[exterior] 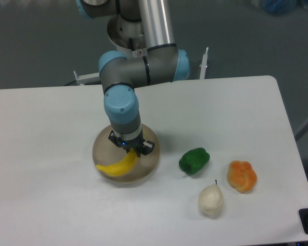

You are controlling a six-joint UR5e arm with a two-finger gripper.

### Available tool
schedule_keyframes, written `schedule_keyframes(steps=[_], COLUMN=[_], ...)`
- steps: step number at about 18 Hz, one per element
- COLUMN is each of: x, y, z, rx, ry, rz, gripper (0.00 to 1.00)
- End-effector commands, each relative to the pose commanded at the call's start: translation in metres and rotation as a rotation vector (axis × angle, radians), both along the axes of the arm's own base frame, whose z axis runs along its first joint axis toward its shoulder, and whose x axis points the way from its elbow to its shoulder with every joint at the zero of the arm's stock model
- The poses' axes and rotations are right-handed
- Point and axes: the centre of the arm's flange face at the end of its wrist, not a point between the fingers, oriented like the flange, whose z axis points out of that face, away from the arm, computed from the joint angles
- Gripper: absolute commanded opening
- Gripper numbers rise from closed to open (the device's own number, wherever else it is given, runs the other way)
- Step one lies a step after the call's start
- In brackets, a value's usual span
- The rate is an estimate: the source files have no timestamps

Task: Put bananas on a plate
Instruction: 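Lower the banana onto the plate and open the gripper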

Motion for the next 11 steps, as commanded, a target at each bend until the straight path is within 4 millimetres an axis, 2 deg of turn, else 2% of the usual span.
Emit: schedule_keyframes(steps=[11], x=[0.001], y=[0.002], z=[-0.015], rx=[-0.013], ry=[-0.006], rz=[-0.005], gripper=[0.33])
